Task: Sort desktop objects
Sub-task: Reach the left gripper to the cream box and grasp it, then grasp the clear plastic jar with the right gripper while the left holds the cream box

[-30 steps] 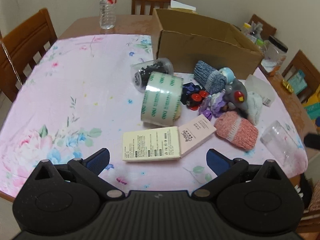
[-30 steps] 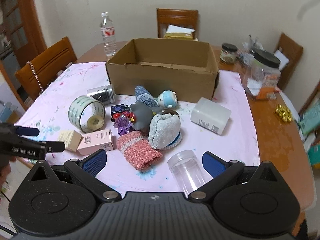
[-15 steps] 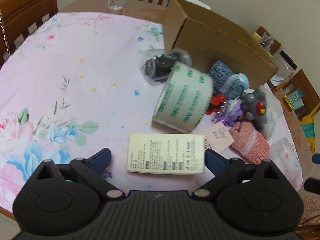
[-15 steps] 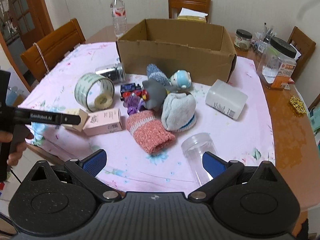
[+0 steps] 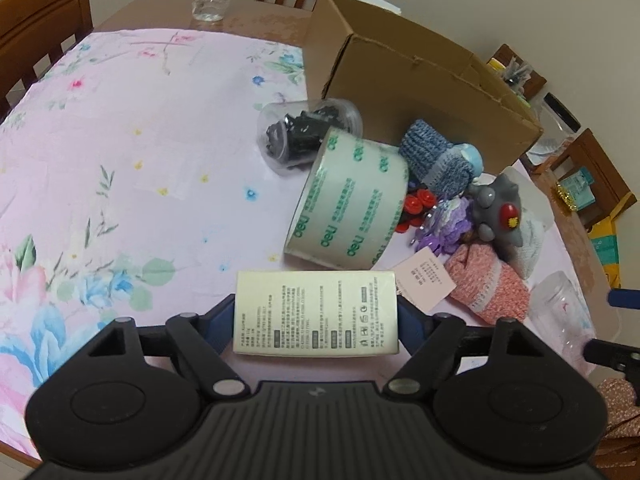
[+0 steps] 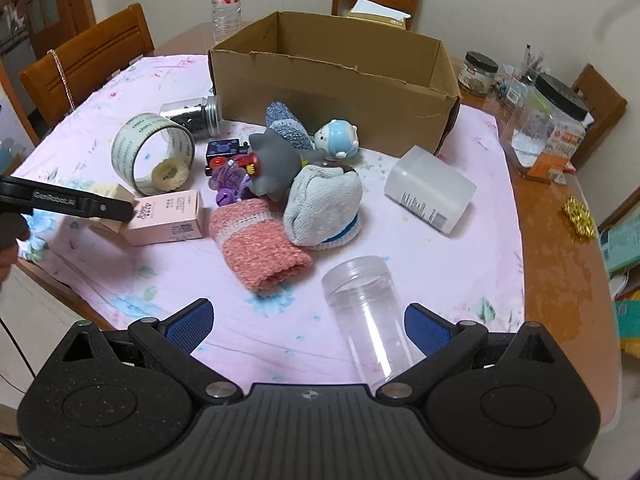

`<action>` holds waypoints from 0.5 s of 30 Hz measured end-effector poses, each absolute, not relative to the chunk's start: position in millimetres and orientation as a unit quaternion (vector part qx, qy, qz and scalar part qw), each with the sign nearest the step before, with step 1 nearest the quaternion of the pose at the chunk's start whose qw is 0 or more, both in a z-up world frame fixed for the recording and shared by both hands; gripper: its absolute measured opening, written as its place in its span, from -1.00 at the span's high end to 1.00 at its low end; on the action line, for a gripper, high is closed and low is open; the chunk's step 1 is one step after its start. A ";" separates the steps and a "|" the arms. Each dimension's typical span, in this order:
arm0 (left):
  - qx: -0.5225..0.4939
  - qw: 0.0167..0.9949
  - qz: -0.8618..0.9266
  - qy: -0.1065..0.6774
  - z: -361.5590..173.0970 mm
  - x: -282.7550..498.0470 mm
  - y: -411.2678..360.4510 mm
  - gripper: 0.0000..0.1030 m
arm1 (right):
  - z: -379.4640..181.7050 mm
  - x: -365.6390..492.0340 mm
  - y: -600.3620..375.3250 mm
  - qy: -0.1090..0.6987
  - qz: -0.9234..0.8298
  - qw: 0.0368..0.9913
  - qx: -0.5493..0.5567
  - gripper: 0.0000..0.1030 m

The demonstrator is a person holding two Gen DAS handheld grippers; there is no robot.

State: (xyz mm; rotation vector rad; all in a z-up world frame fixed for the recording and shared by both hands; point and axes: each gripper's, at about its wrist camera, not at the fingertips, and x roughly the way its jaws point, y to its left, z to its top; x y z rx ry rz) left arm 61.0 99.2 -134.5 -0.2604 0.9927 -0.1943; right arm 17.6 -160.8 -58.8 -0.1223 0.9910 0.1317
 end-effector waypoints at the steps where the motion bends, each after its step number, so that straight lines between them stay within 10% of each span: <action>1: -0.122 0.867 -0.095 0.474 -132.4 61.4 99.1 -0.54 | -60.4 20.3 -162.0 0.476 0.065 0.875 -0.064 -0.97; 15: -0.085 0.872 -0.137 0.462 -95.0 63.5 91.2 -0.54 | -100.7 53.2 -183.4 0.528 0.070 0.839 -0.113 -0.36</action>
